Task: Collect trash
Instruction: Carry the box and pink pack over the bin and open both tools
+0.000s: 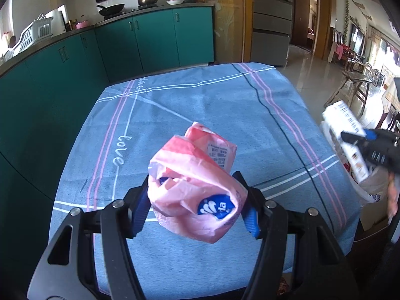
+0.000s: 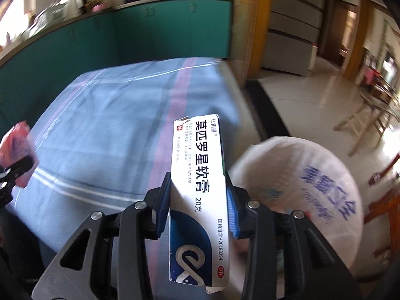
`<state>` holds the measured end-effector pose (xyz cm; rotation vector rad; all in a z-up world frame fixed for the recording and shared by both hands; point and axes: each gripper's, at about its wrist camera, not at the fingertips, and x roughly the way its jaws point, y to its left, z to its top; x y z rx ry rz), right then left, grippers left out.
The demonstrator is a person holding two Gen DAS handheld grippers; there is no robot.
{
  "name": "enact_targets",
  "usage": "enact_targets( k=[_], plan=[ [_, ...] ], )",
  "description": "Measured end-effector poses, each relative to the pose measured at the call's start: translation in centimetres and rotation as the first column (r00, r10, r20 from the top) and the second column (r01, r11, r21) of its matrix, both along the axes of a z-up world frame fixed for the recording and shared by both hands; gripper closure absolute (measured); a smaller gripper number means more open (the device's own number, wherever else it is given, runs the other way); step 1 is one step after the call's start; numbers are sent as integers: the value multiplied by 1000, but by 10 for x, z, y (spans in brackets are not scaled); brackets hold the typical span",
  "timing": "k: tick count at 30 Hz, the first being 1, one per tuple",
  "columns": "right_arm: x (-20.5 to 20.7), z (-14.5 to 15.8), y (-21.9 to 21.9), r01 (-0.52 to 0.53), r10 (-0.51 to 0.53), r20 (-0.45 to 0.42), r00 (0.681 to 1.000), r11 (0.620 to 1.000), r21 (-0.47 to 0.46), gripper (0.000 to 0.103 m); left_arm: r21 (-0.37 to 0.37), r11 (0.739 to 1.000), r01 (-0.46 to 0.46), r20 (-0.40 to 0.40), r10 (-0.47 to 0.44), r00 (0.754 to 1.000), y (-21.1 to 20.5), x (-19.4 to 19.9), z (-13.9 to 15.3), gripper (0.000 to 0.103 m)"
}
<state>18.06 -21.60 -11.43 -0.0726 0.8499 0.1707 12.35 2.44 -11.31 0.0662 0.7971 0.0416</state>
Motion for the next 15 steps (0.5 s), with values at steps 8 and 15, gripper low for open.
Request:
enact_targets(
  k=[8,15],
  plan=[
    [-25,-6,-113,246,-246,8,969,969,-3,64,9,992,126,8,-126,992,-61,13,6,40],
    [-54,-10,-169,349,-349,9,937,937,17,64,-37,927,373,21,-372,928,-160,33,8,40]
  ],
)
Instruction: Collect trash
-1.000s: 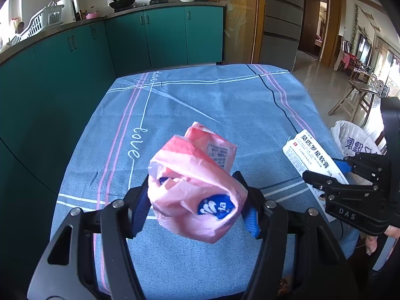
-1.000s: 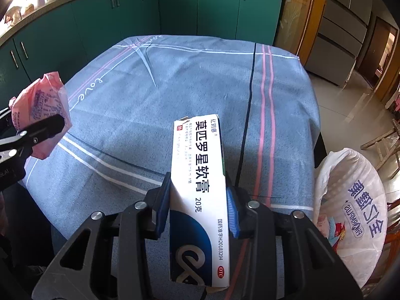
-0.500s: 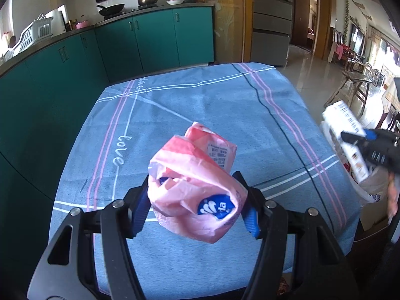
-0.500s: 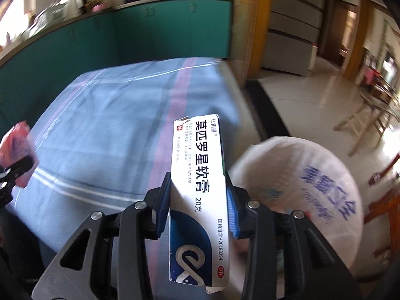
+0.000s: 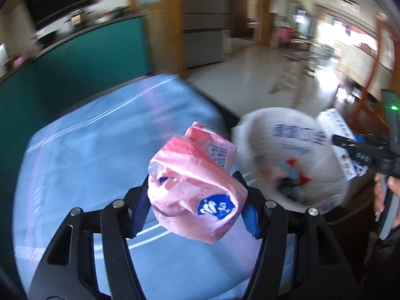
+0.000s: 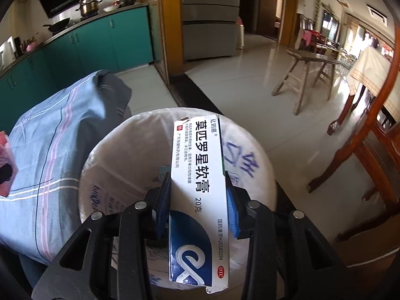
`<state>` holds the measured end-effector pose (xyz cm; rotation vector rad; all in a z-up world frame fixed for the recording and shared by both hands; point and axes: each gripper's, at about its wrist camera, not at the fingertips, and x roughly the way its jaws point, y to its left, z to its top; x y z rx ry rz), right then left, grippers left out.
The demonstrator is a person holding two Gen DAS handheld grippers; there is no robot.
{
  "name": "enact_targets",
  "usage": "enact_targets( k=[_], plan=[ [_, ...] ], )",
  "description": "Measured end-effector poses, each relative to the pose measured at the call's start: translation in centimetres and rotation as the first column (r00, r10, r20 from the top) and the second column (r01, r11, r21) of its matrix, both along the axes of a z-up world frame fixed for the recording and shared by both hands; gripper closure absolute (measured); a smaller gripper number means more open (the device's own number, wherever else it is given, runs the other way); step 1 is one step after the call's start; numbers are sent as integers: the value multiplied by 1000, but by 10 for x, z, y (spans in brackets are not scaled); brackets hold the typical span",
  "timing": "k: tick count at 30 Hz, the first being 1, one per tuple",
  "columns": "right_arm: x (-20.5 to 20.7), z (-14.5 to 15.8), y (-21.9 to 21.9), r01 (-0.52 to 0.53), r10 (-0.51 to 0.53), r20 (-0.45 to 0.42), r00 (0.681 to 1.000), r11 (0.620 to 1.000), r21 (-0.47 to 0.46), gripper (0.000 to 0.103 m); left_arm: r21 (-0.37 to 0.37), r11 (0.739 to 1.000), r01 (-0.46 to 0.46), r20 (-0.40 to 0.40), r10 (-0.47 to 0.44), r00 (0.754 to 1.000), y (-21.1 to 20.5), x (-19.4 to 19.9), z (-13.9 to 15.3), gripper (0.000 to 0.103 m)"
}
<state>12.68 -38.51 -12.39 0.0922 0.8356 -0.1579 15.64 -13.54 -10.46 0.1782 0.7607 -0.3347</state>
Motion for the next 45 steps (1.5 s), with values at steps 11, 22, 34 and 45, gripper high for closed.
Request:
enact_targets(
  k=[11,22,34,45],
  plan=[
    [-36,1,-38,63,-63,-1,998,998,19,64,53,968,246,-98,-241,966,-140,35,-46,12],
    [2,1,9,-40,41,-9,999,999,28,62,-38,998,56,-45,-57,997,-66,27,-11,7],
    [-36,56,58,-42,49,131,990,997,-59,12,-18,990,-142,141,144,980,26,-56,62,3],
    [-125,148,112,-54,86,381,921,994,-96,3,-63,975,-211,262,220,940,76,-147,124,3]
  ],
)
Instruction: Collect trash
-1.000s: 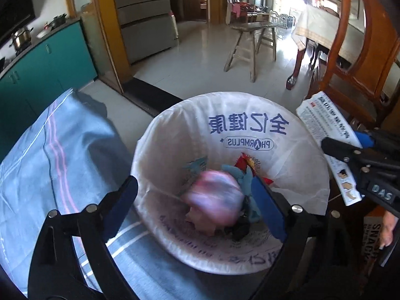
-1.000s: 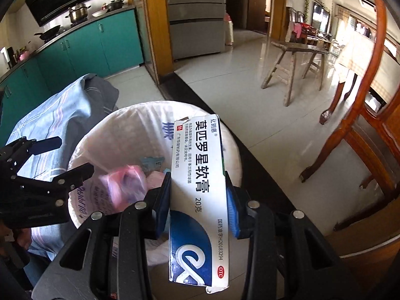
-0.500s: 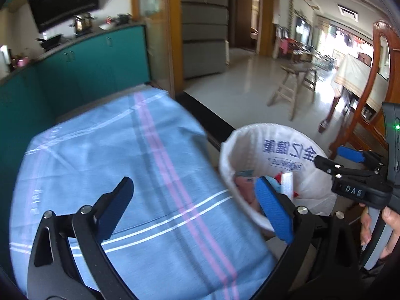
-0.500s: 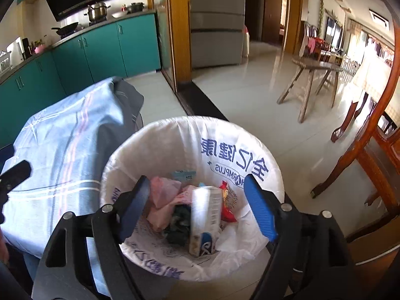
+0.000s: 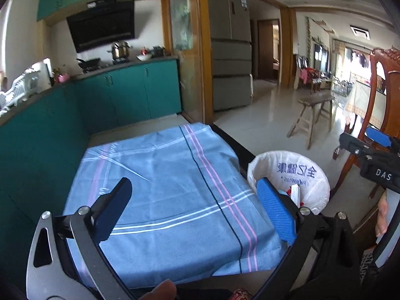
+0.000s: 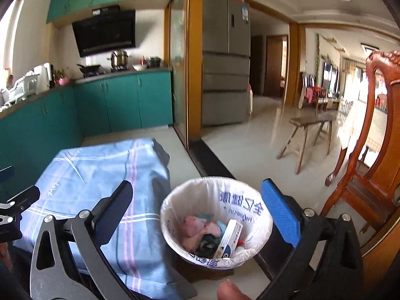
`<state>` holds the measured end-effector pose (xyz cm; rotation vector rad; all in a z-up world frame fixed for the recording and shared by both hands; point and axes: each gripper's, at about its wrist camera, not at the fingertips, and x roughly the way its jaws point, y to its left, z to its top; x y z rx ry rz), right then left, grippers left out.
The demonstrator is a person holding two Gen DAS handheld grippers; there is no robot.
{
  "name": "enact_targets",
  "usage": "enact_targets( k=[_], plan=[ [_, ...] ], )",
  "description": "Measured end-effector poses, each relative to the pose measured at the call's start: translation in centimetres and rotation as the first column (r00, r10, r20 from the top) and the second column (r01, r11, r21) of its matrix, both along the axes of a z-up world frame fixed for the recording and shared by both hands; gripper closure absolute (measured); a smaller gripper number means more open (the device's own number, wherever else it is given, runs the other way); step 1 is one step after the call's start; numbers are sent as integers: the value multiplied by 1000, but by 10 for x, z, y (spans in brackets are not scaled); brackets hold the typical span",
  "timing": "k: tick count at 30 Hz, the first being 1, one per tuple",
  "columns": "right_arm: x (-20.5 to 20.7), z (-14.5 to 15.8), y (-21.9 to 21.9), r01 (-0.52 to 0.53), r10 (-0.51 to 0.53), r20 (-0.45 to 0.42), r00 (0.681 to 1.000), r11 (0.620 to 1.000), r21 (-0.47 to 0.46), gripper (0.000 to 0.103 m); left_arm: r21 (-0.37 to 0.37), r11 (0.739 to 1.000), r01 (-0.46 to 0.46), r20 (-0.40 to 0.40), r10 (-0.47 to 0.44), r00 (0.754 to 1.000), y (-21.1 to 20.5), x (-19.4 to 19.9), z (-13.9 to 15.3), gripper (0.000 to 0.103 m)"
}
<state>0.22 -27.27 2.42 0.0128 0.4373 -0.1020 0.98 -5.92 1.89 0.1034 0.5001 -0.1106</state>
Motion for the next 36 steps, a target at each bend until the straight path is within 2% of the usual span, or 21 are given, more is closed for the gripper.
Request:
enact_targets(
  k=[2,4,5,6,8,11,14,19,27,36],
  plan=[
    [-13,8,4,22,-22,44,999,1000,-2,3,9,1000,-15,31,15,999,6,-13,8,3],
    [-21,11,6,36,-39,74,997,999,38,3,11,999,-41,72,40,997,13,-26,16,3],
    [-26,6,10,12,-20,82,996,996,90,3,9,999,-46,85,45,995,17,-30,18,3],
    [-29,2,15,-17,10,75,997,995,99,3,5,999,-51,97,50,994,21,-34,20,3],
    [-29,-8,32,-53,51,49,997,998,38,3,-6,998,-65,111,65,992,31,-40,23,3],
    [-34,-10,51,-32,36,79,996,998,-51,3,-30,997,-77,118,80,990,39,-45,26,3],
    [-41,0,61,-57,63,122,991,997,-57,3,-26,997,-79,118,82,990,42,-46,26,3],
    [-47,12,62,-38,50,171,984,996,-76,3,-40,995,-91,116,95,989,48,-47,25,3],
    [-43,13,51,-9,14,178,984,1000,-29,3,-50,995,-92,116,97,989,52,-45,25,3],
    [-45,12,51,1,5,176,984,999,-37,3,-49,995,-90,108,95,990,51,-43,24,3]
  ],
)
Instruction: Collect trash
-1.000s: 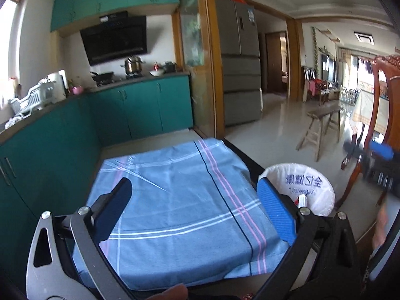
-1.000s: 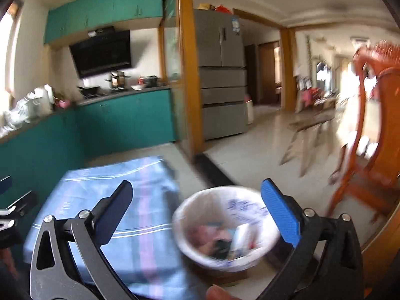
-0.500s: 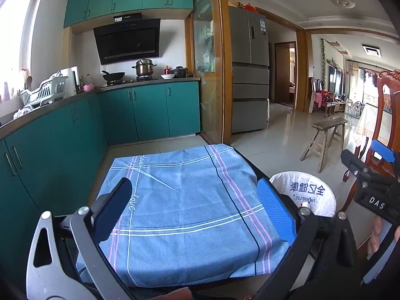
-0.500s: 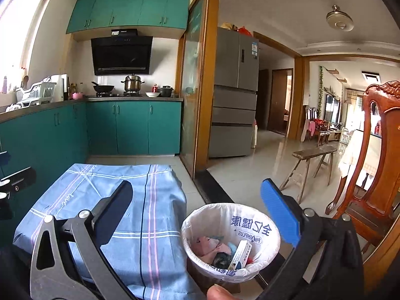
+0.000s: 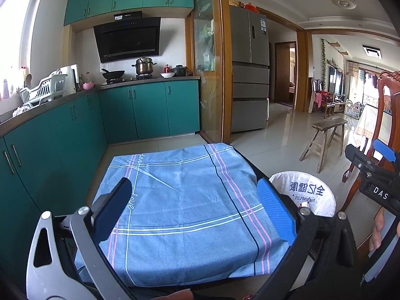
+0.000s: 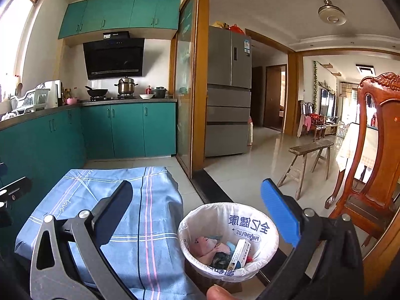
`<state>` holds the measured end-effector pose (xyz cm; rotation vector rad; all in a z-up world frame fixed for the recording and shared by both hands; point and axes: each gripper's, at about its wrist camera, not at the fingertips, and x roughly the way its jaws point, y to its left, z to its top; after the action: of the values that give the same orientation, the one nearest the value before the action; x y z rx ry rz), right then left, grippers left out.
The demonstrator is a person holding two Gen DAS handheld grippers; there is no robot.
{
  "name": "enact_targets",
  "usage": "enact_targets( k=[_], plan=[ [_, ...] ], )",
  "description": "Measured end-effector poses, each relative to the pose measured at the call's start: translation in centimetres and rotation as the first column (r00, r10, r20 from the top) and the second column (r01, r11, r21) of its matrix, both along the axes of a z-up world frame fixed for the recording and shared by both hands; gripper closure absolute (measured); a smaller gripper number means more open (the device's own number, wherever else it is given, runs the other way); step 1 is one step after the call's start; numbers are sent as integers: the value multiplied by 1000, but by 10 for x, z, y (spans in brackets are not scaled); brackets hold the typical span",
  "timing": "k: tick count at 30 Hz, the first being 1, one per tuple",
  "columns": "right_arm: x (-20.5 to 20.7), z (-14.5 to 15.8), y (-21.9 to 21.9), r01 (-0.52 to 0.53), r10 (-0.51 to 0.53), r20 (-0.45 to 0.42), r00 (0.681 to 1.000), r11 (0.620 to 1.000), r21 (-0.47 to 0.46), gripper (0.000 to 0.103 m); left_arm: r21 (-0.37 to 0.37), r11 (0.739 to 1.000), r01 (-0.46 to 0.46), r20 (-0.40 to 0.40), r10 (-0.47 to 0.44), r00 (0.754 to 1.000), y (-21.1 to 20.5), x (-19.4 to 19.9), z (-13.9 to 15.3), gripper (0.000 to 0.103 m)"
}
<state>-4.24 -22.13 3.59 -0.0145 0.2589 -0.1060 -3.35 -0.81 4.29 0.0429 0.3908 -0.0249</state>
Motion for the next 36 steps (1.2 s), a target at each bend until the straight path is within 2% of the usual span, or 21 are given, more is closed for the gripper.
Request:
enact_targets(
  k=[36],
  plan=[
    [9,-11,6,-20,20,-33,999,1000,-7,3,14,999,-33,-42,33,999,-2,12,-11,3]
  ],
)
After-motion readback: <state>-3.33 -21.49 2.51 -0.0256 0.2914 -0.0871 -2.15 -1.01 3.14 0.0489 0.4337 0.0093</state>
